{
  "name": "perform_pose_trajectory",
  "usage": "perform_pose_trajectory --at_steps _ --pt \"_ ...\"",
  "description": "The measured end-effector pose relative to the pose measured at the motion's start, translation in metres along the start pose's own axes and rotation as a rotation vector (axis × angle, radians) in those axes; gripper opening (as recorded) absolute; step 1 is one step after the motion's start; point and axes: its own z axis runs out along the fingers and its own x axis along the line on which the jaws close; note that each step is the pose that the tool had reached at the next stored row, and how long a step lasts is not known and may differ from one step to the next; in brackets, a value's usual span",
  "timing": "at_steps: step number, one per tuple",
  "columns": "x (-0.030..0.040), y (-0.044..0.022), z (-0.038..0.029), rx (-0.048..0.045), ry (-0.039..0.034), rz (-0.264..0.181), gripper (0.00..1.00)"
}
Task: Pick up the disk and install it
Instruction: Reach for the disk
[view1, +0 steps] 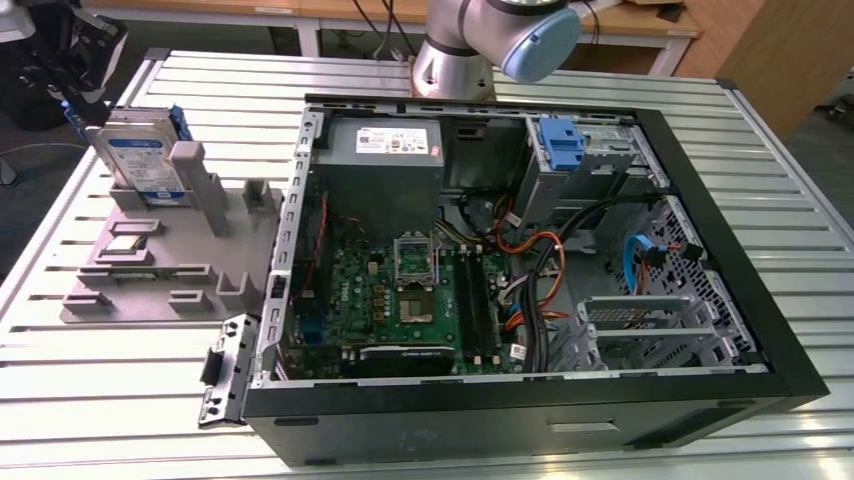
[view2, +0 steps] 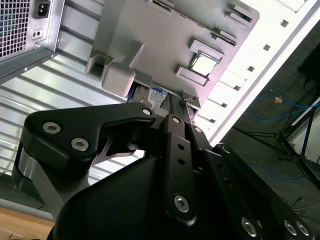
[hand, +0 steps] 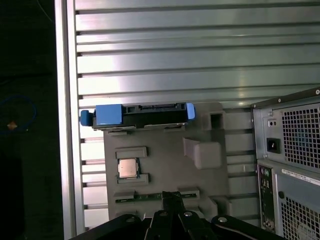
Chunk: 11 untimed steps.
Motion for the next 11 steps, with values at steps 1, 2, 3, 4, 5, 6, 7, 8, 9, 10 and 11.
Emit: perform_pose_trajectory --at_steps 1,2,3,4,5,6,7,8,9,10,11 --pt "0.0001 0.0006 0.0005 -0.0001 -0.0001 0.000 0.10" --pt "0.0002 0.0009 0.0009 -0.0001 -0.0002 0.000 0.10" --pt "0.0002 0.0010 0.0010 -0.0002 -0.0003 0.000 0.10" --pt "0.0002 0.0010 0.0010 -0.0001 -0.0001 0.000 0.10" --pt "0.0002 0.0011 0.0010 0.0000 -0.0001 0.000 0.10" --pt "0.0002 0.0011 0.0011 -0.0001 -0.0002 0.000 0.10" --pt "0.0003 0.0012 0.0012 -0.0002 -0.0003 0.000 0.10" --pt "0.0003 0.0014 0.0013 -0.0003 -0.0003 0.000 0.10" --pt "0.0003 0.0017 0.0013 -0.0005 -0.0003 0.000 0.10" --pt "0.0003 0.0022 0.0013 -0.0005 -0.0001 0.000 0.10" --pt "0.0004 0.0027 0.0013 -0.0007 0.0001 0.000 0.10"
